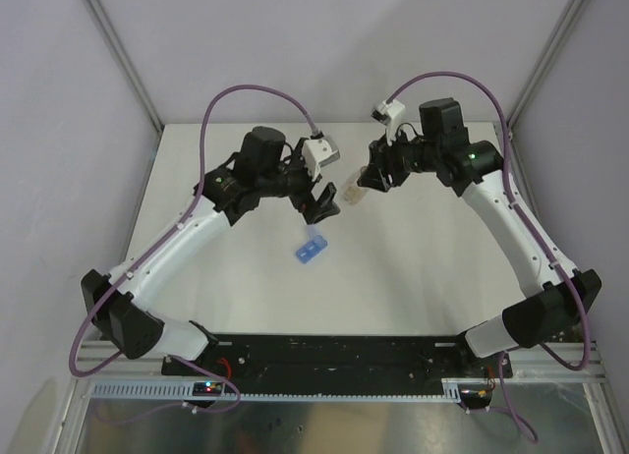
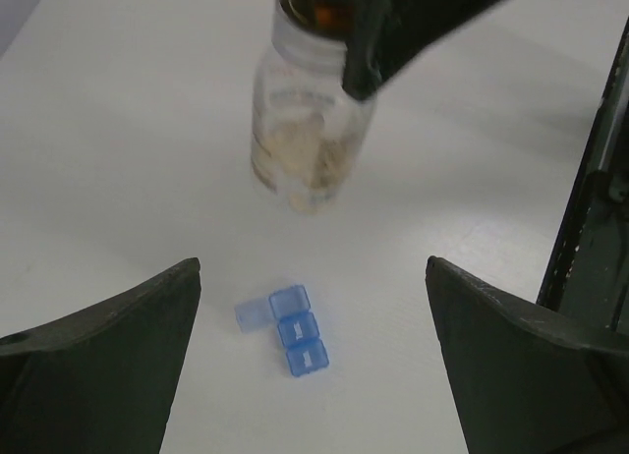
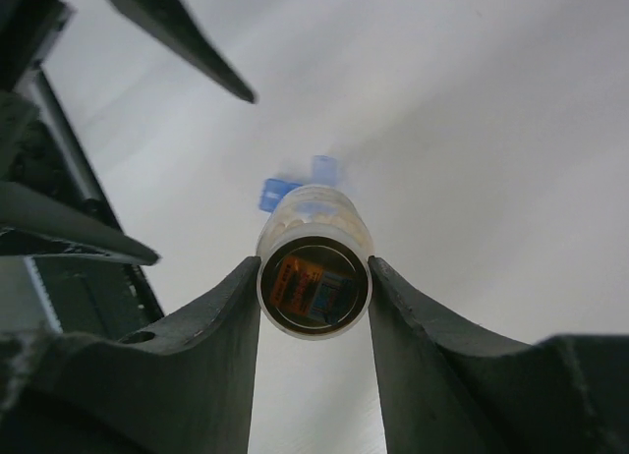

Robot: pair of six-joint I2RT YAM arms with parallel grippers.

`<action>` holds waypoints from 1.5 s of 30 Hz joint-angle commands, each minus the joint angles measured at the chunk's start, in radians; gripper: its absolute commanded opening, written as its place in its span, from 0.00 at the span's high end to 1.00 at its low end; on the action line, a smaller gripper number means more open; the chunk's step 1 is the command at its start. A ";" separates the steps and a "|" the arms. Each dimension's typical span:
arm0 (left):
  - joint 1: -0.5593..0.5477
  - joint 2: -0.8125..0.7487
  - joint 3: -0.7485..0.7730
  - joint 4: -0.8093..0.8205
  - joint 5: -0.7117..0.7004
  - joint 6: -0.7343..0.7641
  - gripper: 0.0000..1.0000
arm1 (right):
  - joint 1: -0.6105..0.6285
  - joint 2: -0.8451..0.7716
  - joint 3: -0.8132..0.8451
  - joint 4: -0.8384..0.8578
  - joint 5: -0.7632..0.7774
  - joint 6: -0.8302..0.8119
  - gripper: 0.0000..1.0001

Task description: Sort the pills into containers

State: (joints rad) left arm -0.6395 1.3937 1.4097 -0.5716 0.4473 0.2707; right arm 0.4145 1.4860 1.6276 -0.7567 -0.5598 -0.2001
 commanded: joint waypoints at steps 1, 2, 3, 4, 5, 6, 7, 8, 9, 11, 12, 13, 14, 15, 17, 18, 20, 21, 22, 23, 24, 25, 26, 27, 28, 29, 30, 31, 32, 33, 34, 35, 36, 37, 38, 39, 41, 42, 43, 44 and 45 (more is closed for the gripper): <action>-0.027 0.039 0.082 0.027 0.063 -0.049 0.00 | -0.002 -0.041 0.038 -0.037 -0.167 0.017 1.00; -0.033 0.041 0.085 0.032 0.069 -0.052 0.00 | -0.006 -0.046 0.037 -0.034 -0.201 0.026 1.00; -0.040 0.041 0.083 0.036 0.075 -0.051 0.00 | -0.009 -0.053 0.034 -0.027 -0.225 0.040 1.00; -0.046 0.040 0.081 0.044 0.082 -0.051 0.00 | -0.013 -0.058 0.031 -0.022 -0.252 0.052 1.00; -0.054 0.038 0.075 0.049 0.088 -0.050 0.00 | -0.017 -0.064 0.028 -0.012 -0.272 0.068 1.00; -0.063 0.034 0.070 0.056 0.093 -0.047 0.00 | -0.021 -0.067 0.022 -0.002 -0.292 0.082 1.00; -0.070 0.032 0.064 0.061 0.094 -0.047 0.00 | -0.023 -0.072 0.018 0.008 -0.305 0.095 1.00; -0.077 0.030 0.060 0.068 0.094 -0.046 0.00 | -0.025 -0.076 0.014 0.017 -0.317 0.104 1.00; -0.082 0.028 0.055 0.073 0.093 -0.046 0.00 | -0.025 -0.079 0.010 0.025 -0.325 0.111 1.00; -0.087 0.026 0.046 0.085 0.089 -0.046 0.00 | -0.030 -0.081 0.007 0.038 -0.348 0.124 1.00; -0.088 0.026 0.042 0.091 0.085 -0.045 0.00 | -0.034 -0.082 0.005 0.044 -0.359 0.131 1.00; -0.089 0.026 0.037 0.096 0.078 -0.045 0.00 | -0.037 -0.082 0.003 0.053 -0.368 0.143 1.00; -0.089 0.024 0.031 0.104 0.071 -0.044 0.00 | -0.041 -0.082 0.001 0.061 -0.378 0.152 1.00; -0.089 0.021 0.021 0.109 0.063 -0.044 0.00 | -0.047 -0.083 -0.002 0.070 -0.386 0.163 1.00; -0.090 0.012 0.001 0.127 0.047 -0.045 0.01 | -0.055 -0.084 -0.007 0.082 -0.401 0.182 1.00; -0.089 0.006 -0.008 0.135 0.041 -0.045 0.02 | -0.059 -0.084 -0.009 0.088 -0.407 0.189 1.00; -0.090 -0.004 -0.024 0.147 0.028 -0.046 0.07 | -0.067 -0.085 -0.014 0.097 -0.416 0.194 1.00; -0.090 -0.010 -0.033 0.153 0.021 -0.047 0.08 | -0.069 -0.084 -0.017 0.100 -0.419 0.204 1.00; -0.089 -0.015 -0.039 0.161 0.017 -0.048 0.10 | -0.071 -0.085 -0.019 0.104 -0.420 0.210 1.00; -0.089 -0.018 -0.043 0.164 0.015 -0.048 0.13 | -0.072 -0.087 -0.021 0.107 -0.421 0.214 1.00; -0.089 -0.020 -0.045 0.167 0.013 -0.048 0.16 | -0.072 -0.088 -0.024 0.109 -0.422 0.216 1.00; -0.089 -0.021 -0.045 0.168 0.011 -0.048 0.19 | -0.073 -0.089 -0.027 0.110 -0.422 0.218 1.00; -0.089 -0.023 -0.046 0.170 0.009 -0.049 0.21 | -0.073 -0.090 -0.030 0.113 -0.421 0.219 1.00; -0.090 -0.022 -0.045 0.172 0.009 -0.049 0.24 | -0.074 -0.090 -0.032 0.114 -0.421 0.220 1.00; -0.090 -0.022 -0.044 0.172 0.010 -0.051 0.26 | -0.074 -0.092 -0.035 0.115 -0.419 0.221 1.00; -0.090 -0.020 -0.042 0.172 0.012 -0.054 0.27 | -0.075 -0.092 -0.039 0.116 -0.417 0.220 1.00; -0.090 -0.019 -0.039 0.173 0.013 -0.057 0.28 | -0.074 -0.092 -0.041 0.118 -0.417 0.221 1.00; -0.090 -0.019 -0.038 0.173 0.015 -0.059 0.28 | -0.074 -0.093 -0.043 0.119 -0.415 0.220 1.00; -0.090 -0.020 -0.035 0.174 0.016 -0.060 0.28 | -0.075 -0.094 -0.046 0.120 -0.415 0.219 1.00; -0.090 -0.021 -0.034 0.173 0.017 -0.061 0.28 | -0.076 -0.094 -0.049 0.121 -0.415 0.219 1.00; -0.090 -0.022 -0.033 0.173 0.017 -0.062 0.29 | -0.076 -0.096 -0.051 0.121 -0.415 0.219 1.00; -0.090 -0.023 -0.033 0.174 0.017 -0.062 0.30 | -0.076 -0.097 -0.053 0.122 -0.412 0.217 1.00; -0.089 -0.024 -0.034 0.174 0.017 -0.062 0.31 | -0.076 -0.099 -0.055 0.122 -0.412 0.216 1.00; -0.089 -0.025 -0.034 0.174 0.017 -0.062 0.32 | -0.076 -0.100 -0.057 0.122 -0.411 0.216 1.00; -0.090 -0.024 -0.034 0.174 0.017 -0.062 0.34 | -0.077 -0.101 -0.059 0.123 -0.411 0.217 1.00; -0.090 -0.024 -0.035 0.174 0.018 -0.061 0.36 | -0.078 -0.103 -0.061 0.125 -0.413 0.217 1.00; -0.091 -0.021 -0.038 0.174 0.019 -0.060 0.41 | -0.078 -0.106 -0.064 0.129 -0.415 0.222 1.00; -0.091 -0.019 -0.040 0.173 0.020 -0.059 0.44 | -0.078 -0.107 -0.066 0.130 -0.415 0.224 1.00; -0.091 -0.017 -0.041 0.173 0.022 -0.059 0.47 | -0.078 -0.109 -0.066 0.130 -0.416 0.226 1.00; -0.092 -0.016 -0.040 0.174 0.025 -0.059 0.51 | -0.078 -0.111 -0.066 0.131 -0.416 0.227 1.00; -0.092 -0.014 -0.041 0.174 0.029 -0.060 0.56 | -0.078 -0.112 -0.067 0.131 -0.416 0.227 1.00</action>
State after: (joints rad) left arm -0.7292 1.4063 1.3586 -0.4267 0.4675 0.2214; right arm 0.3401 1.4151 1.5608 -0.6613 -0.9504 0.0090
